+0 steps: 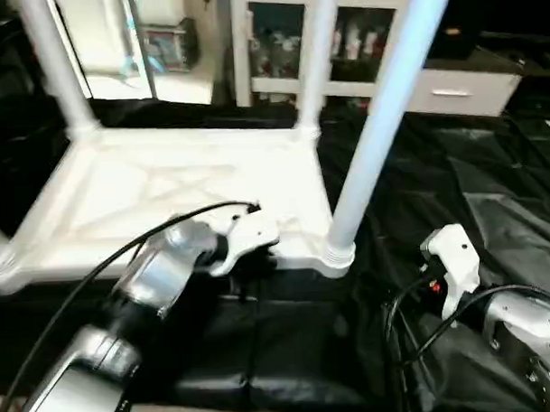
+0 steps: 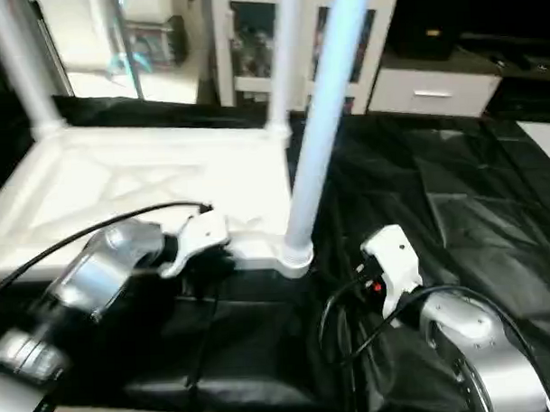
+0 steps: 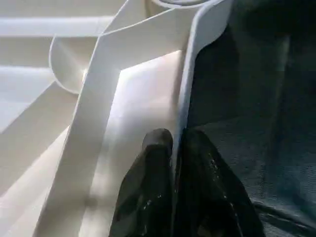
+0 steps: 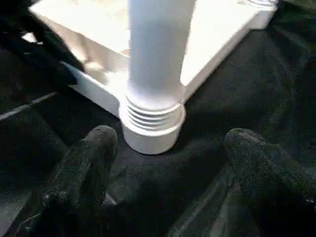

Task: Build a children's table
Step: Rotate table base, then rotate leg to tighten

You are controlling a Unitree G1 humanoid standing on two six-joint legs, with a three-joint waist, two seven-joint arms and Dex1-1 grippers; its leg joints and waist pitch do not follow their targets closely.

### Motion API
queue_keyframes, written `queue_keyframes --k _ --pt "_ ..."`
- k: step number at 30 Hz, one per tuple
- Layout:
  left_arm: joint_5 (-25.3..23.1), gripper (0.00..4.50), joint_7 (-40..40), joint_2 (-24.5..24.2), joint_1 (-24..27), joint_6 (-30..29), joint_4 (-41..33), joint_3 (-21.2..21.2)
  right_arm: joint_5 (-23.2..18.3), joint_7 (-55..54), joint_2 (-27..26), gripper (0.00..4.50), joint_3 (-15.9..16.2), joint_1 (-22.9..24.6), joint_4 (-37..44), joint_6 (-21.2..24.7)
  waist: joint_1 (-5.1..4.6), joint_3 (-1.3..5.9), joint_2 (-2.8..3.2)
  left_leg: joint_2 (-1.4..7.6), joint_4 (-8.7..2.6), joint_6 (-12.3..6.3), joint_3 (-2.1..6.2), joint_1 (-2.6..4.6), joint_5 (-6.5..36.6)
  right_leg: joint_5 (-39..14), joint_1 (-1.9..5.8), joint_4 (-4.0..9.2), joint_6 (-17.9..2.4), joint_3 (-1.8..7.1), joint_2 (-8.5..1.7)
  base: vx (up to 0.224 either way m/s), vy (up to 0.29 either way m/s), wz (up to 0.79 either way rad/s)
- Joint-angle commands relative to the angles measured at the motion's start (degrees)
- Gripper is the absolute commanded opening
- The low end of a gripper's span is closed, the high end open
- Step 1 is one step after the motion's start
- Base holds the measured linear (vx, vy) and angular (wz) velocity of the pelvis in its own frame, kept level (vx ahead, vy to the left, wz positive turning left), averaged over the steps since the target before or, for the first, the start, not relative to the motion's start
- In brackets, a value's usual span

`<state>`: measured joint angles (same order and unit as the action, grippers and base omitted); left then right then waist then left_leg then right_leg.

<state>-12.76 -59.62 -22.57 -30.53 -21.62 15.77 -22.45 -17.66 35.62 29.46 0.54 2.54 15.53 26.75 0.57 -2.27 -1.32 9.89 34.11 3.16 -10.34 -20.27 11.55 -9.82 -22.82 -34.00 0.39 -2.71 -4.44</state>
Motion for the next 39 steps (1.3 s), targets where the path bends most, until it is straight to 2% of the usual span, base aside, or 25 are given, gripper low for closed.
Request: queue_keyframes --k 1,3,4,7,8,9,10,12,13,15,18,21,23,26,27,30,33,34,39 --pt "-1.90 0.21 0.85 -1.20 3.51 -5.81 -0.26 -1.29 0.03 -0.19 -0.13 3.81 0.18 -0.70 -0.29 0.38 0.65 2.16 -0.62 3.33 -5.02 -1.49 1.99 -0.31 18.49 -28.04 1.50 5.42 -7.83 2.31 -4.23 0.000 0.000 0.00" --pt "-1.57 0.13 1.07 -1.21 5.54 -7.35 -4.80 -1.55 0.19 -0.48 -0.37 3.81 0.45 -0.96 -0.42 0.77 0.51 2.19 -0.63 3.22 -4.93 -1.75 1.84 -0.34 18.10 -27.21 1.52 5.34 -8.16 2.32 -4.09 0.000 0.000 0.00" --pt "-1.33 0.11 0.69 -1.36 5.97 -5.62 -5.75 -1.96 0.25 -0.57 -0.44 3.81 0.50 -0.98 -0.46 0.86 0.55 2.18 -0.54 3.22 -4.92 -1.93 1.78 -0.34 17.67 -26.63 1.52 5.38 -8.34 2.36 -4.07 0.000 0.000 0.00" --pt "-0.84 0.04 0.82 -1.19 6.50 -4.52 -6.88 -2.04 0.26 -0.62 -0.52 3.81 0.51 -1.00 -0.59 0.93 0.68 2.31 -0.53 3.20 -4.93 -2.19 1.68 -0.41 16.78 -24.13 1.58 5.18 -8.70 2.36 -3.90 0.000 0.000 0.00" --pt "-0.01 0.04 1.12 -0.49 6.44 -2.03 -6.59 -1.85 0.25 -0.58 -0.55 3.81 0.52 -0.98 -0.72 0.89 0.74 2.30 -0.43 3.20 -4.95 -2.24 1.68 -0.40 16.75 -23.77 1.57 5.16 -8.78 2.33 -3.87 0.000 0.000 0.00" --pt "0.86 0.04 2.10 0.69 6.52 -3.17 -6.83 -1.06 0.18 -0.50 -0.59 3.81 0.50 -0.99 -0.81 0.87 0.78 2.31 -0.47 3.15 -4.91 -2.14 1.57 -0.35 17.12 -23.63 1.51 5.14 -8.77 2.36 -3.80 0.000 0.000 0.00" --pt "1.87 0.04 2.17 1.41 6.57 -3.65 -7.28 -0.59 0.14 -0.39 -0.63 3.81 0.54 -1.05 -0.85 0.89 1.00 2.28 -0.01 3.20 -4.93 -1.94 1.60 -0.21 17.12 -23.24 1.50 5.16 -9.03 2.41 -3.90 0.000 0.000 0.00" --pt "3.82 0.04 0.82 1.87 6.77 -3.23 -8.42 -0.32 -0.03 -0.01 -0.50 3.81 0.53 -1.06 -0.66 0.98 1.29 2.39 -0.23 3.17 -4.88 -1.81 1.49 -0.14 17.03 -22.11 1.54 5.13 -9.34 2.46 -3.82 0.000 0.000 0.00" --pt "3.50 0.04 0.49 1.39 6.76 -1.51 -8.57 -0.84 -0.13 0.16 -0.39 3.81 0.43 -0.94 -0.55 0.95 1.44 2.41 0.05 3.18 -4.92 -1.78 1.53 -0.15 16.77 -21.38 1.59 4.98 -9.44 2.50 -3.80 0.000 0.000 0.00" --pt "4.66 0.04 -1.70 0.67 7.11 2.00 -9.24 -1.46 -0.26 0.45 -0.20 3.81 0.14 -0.83 -0.64 0.89 1.66 2.50 -0.27 3.21 -4.91 -2.03 1.41 -0.22 15.81 -18.51 1.74 4.79 -9.87 2.49 -3.68 0.000 0.000 0.00" --pt "5.56 0.04 -2.91 0.44 7.52 2.64 -9.81 -1.53 -0.49 0.74 -0.11 3.81 -0.06 -0.86 -0.91 0.89 1.77 2.59 -0.12 3.23 -4.85 -2.25 1.31 -0.18 14.57 -16.14 1.81 4.46 -10.65 2.50 -3.70 0.000 0.000 0.00" --pt "6.37 0.04 -2.95 0.89 7.46 3.82 -8.95 -0.97 -0.63 1.02 0.02 3.81 -0.19 -1.08 -1.27 0.95 1.87 2.54 -0.10 3.28 -4.82 -2.40 1.26 -0.16 14.42 -15.84 1.90 4.43 -10.96 2.51 -3.79 0.000 0.000 0.00" --pt "6.68 0.48 -2.74 1.28 6.78 3.62 -7.94 -0.83 -0.71 1.11 0.04 3.81 -0.27 -1.28 -1.37 1.06 2.05 2.45 -0.26 3.27 -4.86 -2.12 1.20 -0.08 14.90 -17.28 1.83 4.54 -10.70 2.52 -3.77 0.000 0.000 0.00" --pt "6.30 0.65 -2.28 1.11 6.10 5.11 -7.11 -1.35 -0.64 1.29 0.08 3.81 -0.15 -1.31 -1.36 1.04 2.16 2.44 -0.24 3.24 -4.91 -1.81 1.28 -0.08 15.40 -18.81 1.82 4.67 -9.86 2.52 -3.81 0.000 0.000 0.00" --pt "5.90 0.95 -2.03 1.04 5.87 6.05 -6.80 -1.64 -0.61 1.33 0.12 3.81 -0.11 -1.31 -1.32 1.02 2.16 2.43 -0.24 3.26 -4.91 -1.68 1.28 -0.06 15.62 -19.10 1.76 4.71 -9.56 2.55 -3.78 0.000 0.000 0.00" --pt "5.48 0.95 -2.03 1.12 5.53 7.92 -5.87 -2.21 -0.64 1.34 0.08 3.81 -0.17 -1.42 -0.90 1.29 2.26 2.46 -0.06 3.23 -4.93 -1.46 1.30 0.00 15.69 -18.66 1.76 4.72 -9.40 2.56 -3.75 0.000 0.000 0.00" --pt "5.74 0.95 -2.60 1.46 5.04 8.68 -4.98 -2.55 -0.69 1.44 0.12 3.81 -0.23 -1.34 -0.73 1.36 2.29 2.53 -0.16 3.22 -4.85 -1.47 1.23 -0.10 14.89 -17.16 1.90 4.55 -9.80 2.58 -3.78 0.000 0.000 0.00" --pt "5.76 0.95 -2.60 1.68 4.73 8.69 -4.50 -2.60 -0.66 1.46 0.16 3.81 -0.23 -1.25 -0.62 1.35 2.31 2.57 0.06 3.22 -4.85 -1.46 1.26 -0.04 14.79 -16.90 1.92 4.48 -9.93 2.58 -3.78 0.000 0.000 0.00" --pt "5.88 0.95 -1.66 3.17 2.04 10.61 0.08 -2.65 -0.87 1.57 0.29 3.81 -0.61 -0.70 0.08 1.48 2.39 2.68 0.03 3.17 -4.72 -1.44 1.19 0.00 14.30 -15.74 2.06 4.43 -10.28 2.55 -3.75 0.000 0.000 0.00"
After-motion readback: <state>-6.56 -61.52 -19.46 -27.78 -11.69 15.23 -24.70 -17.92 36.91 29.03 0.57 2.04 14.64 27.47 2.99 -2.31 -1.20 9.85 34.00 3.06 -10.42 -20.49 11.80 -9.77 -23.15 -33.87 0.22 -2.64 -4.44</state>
